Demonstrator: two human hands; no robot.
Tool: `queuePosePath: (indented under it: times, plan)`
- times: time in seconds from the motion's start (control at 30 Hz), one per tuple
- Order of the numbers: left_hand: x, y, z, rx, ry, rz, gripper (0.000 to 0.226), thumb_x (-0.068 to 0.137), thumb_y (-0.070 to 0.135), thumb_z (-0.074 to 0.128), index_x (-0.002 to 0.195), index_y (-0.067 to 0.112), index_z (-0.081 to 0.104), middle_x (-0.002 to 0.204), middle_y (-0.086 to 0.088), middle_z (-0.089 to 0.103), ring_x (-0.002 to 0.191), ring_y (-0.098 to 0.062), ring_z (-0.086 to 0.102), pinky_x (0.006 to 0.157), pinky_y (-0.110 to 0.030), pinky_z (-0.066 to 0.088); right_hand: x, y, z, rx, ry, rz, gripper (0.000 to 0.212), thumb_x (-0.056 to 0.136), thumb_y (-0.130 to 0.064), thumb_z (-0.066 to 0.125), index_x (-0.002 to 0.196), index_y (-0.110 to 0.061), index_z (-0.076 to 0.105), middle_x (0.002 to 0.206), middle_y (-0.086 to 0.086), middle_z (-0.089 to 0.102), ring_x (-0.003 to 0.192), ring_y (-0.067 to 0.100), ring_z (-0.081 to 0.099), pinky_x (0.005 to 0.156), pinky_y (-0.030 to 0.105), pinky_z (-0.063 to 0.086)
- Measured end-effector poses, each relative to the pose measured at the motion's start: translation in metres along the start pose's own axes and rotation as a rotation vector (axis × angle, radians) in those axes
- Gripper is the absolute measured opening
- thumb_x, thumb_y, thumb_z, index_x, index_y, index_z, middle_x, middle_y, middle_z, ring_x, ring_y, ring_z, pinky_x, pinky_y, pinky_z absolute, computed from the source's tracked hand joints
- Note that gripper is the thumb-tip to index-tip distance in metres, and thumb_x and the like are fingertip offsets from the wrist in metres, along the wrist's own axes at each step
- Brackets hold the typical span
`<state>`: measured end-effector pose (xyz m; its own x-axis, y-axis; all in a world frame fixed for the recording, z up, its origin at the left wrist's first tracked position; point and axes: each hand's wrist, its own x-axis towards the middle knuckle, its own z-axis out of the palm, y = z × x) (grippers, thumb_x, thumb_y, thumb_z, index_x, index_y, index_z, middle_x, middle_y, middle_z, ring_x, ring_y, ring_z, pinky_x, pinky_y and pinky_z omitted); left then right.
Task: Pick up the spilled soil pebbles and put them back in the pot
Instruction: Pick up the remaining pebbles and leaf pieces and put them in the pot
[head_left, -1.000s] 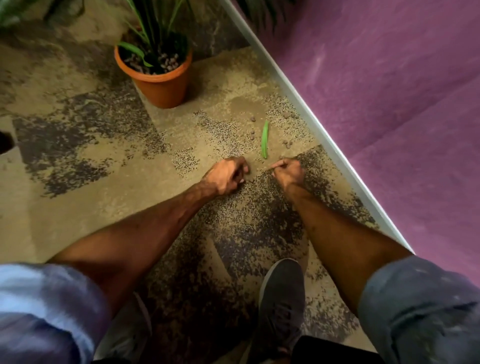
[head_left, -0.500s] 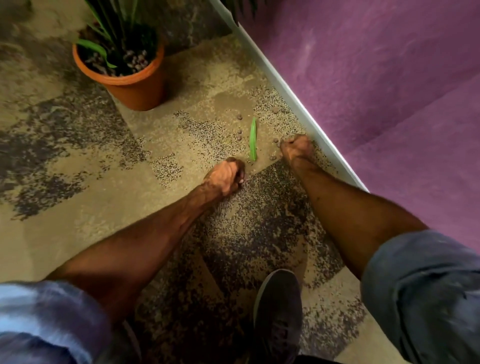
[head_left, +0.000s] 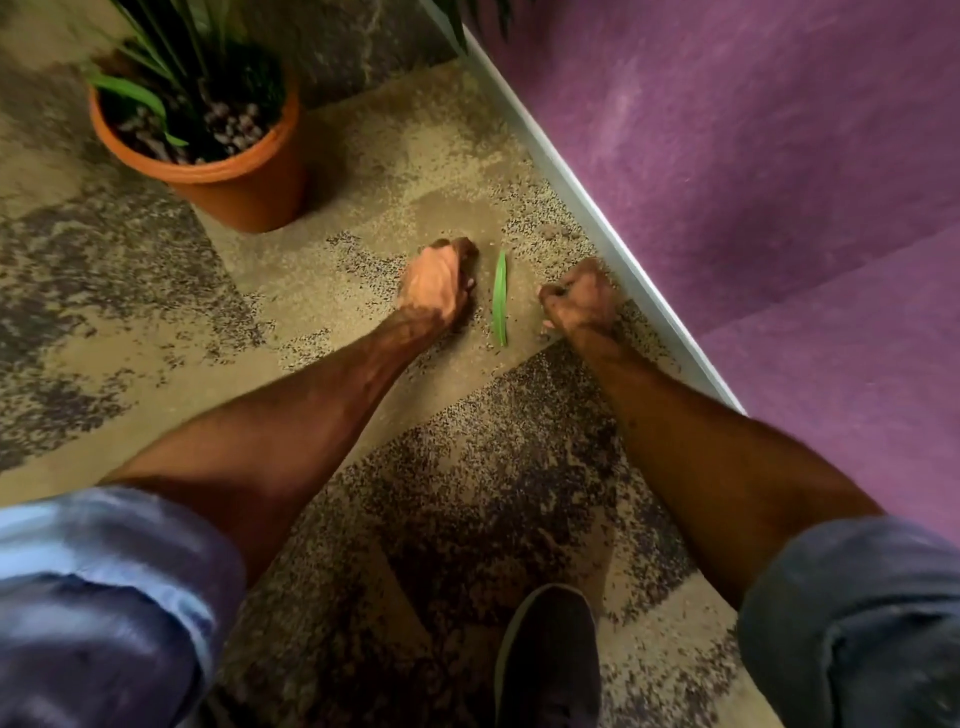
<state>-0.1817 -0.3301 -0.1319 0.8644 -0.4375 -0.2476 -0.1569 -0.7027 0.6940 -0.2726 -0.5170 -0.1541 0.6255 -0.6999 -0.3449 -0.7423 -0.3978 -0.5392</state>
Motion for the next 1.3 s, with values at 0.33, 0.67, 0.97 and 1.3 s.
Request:
queuePosePath:
  times: [0.33, 0.67, 0.97, 1.3]
  plan:
    - [-0.006, 0.009, 0.024, 0.253, -0.035, 0.055, 0.02, 0.109, 0.009, 0.05, 0.121, 0.004, 0.064, 0.084, -0.002, 0.059, 0.071, -0.02, 0.061, 0.075, -0.038, 0.062, -0.031, 0.007, 0.009, -0.214, 0.039, -0.21, 0.031, 0.091, -0.014, 0.073, 0.118, -0.012, 0.057, 0.129, 0.006, 0.058, 0.114, 0.024, 0.063, 0.089, 0.038, 0.062]
    - [-0.013, 0.005, 0.013, 0.238, -0.031, 0.063, 0.016, 0.103, 0.004, 0.056, 0.11, 0.006, 0.07, 0.086, -0.003, 0.067, 0.072, -0.018, 0.061, 0.06, -0.027, 0.054, -0.048, 0.011, 0.022, 0.13, 0.064, -0.028, 0.014, 0.096, 0.0, 0.066, 0.107, -0.008, 0.064, 0.105, 0.0, 0.068, 0.091, 0.016, 0.074, 0.066, 0.027, 0.065]
    - [-0.035, -0.018, 0.002, 0.238, -0.062, 0.107, 0.023, 0.106, 0.005, 0.052, 0.109, 0.01, 0.075, 0.084, -0.001, 0.073, 0.07, -0.014, 0.07, 0.052, -0.02, 0.051, -0.053, -0.002, 0.012, 0.496, 0.128, 0.145, 0.018, 0.104, -0.003, 0.05, 0.095, -0.008, 0.065, 0.084, -0.001, 0.059, 0.075, 0.016, 0.055, 0.059, 0.028, 0.051]
    - [-0.035, -0.018, 0.002, 0.306, -0.061, 0.149, 0.025, 0.102, -0.003, 0.053, 0.114, 0.009, 0.072, 0.096, -0.005, 0.074, 0.078, -0.018, 0.068, 0.067, -0.027, 0.057, -0.078, 0.015, 0.022, 0.24, 0.153, -0.064, 0.032, 0.111, -0.012, 0.034, 0.106, 0.001, 0.062, 0.088, 0.009, 0.064, 0.068, 0.017, 0.058, 0.054, 0.03, 0.051]
